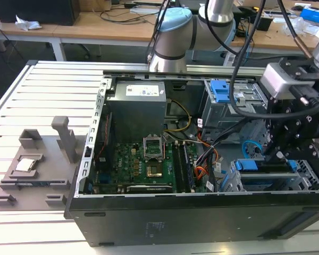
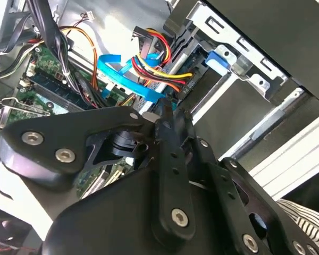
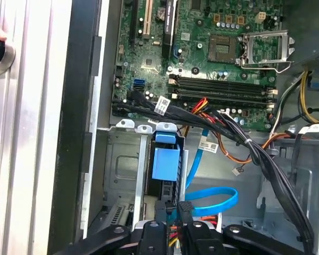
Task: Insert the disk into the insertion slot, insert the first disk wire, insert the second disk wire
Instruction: 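Insert the second disk wire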
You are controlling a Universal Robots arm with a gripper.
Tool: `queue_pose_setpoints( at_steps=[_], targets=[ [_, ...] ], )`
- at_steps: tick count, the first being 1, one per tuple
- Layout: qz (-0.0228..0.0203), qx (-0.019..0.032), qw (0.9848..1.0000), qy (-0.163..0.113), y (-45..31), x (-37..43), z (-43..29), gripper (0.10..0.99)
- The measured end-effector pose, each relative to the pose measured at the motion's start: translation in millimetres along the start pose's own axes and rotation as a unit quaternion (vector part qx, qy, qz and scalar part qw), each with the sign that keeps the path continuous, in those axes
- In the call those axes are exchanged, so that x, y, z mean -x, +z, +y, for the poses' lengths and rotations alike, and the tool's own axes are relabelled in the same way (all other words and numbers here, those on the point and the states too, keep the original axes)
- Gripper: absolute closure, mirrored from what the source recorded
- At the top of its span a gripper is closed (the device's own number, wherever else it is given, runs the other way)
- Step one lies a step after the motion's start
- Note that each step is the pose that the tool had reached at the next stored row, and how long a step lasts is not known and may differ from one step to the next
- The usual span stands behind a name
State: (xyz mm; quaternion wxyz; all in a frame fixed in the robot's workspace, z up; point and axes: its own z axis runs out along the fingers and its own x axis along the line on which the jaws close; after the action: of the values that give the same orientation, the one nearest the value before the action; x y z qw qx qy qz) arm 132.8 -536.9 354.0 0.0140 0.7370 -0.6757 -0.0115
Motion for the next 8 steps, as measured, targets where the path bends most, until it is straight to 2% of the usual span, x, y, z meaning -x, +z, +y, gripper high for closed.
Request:
queue_pose_setpoints(
  at_steps=[2,3,4,8],
  targets=[
    [-0.0005,-0.0001,1.0000,0.000,0.1,2.4,-0.2,0.871],
    [-0.0038,-0.0003,1.0000,0.000,1.3,2.6,-0.2,0.980],
    [-0.0054,-0.0005,1.0000,0.000,2.7,2.6,-0.2,0.980],
    [-0.0060,-0.0003,1.0000,0.000,10.2,1.7,-0.3,0.980]
  ],
)
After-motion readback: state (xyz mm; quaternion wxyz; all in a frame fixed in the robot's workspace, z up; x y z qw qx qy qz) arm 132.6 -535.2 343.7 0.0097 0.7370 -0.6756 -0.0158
